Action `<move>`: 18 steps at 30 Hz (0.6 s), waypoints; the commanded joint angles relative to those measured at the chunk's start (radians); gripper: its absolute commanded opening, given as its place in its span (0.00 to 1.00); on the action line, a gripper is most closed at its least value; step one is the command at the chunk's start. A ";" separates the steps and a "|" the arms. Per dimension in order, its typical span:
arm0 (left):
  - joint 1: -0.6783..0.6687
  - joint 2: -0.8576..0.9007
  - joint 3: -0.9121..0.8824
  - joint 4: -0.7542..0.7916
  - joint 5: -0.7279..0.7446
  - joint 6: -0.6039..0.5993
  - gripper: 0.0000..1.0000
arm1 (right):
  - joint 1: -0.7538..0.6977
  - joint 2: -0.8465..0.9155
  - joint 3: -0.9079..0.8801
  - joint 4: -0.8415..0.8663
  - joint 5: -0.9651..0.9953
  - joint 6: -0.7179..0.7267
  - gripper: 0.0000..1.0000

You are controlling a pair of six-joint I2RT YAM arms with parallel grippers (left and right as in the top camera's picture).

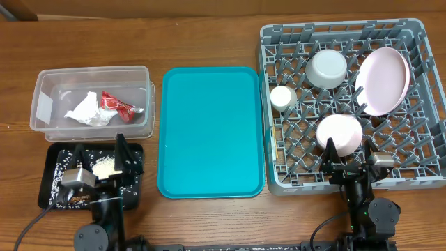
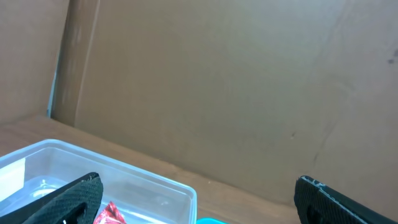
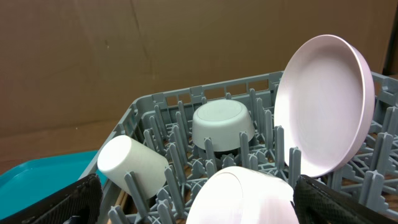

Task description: Sort waste into correct bins and load items into the dishwasher

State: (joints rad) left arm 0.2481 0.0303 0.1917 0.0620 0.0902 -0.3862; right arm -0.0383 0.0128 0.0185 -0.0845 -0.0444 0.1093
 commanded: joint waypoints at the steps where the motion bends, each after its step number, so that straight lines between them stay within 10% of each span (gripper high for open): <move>1: -0.019 -0.022 -0.032 0.026 -0.040 0.005 1.00 | 0.005 -0.010 -0.010 0.003 0.006 0.007 1.00; 18: -0.082 -0.027 -0.187 0.026 -0.081 0.006 1.00 | 0.005 -0.010 -0.010 0.003 0.006 0.007 1.00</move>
State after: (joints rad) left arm 0.1783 0.0166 0.0246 0.0959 0.0315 -0.3862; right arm -0.0383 0.0128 0.0185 -0.0837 -0.0444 0.1101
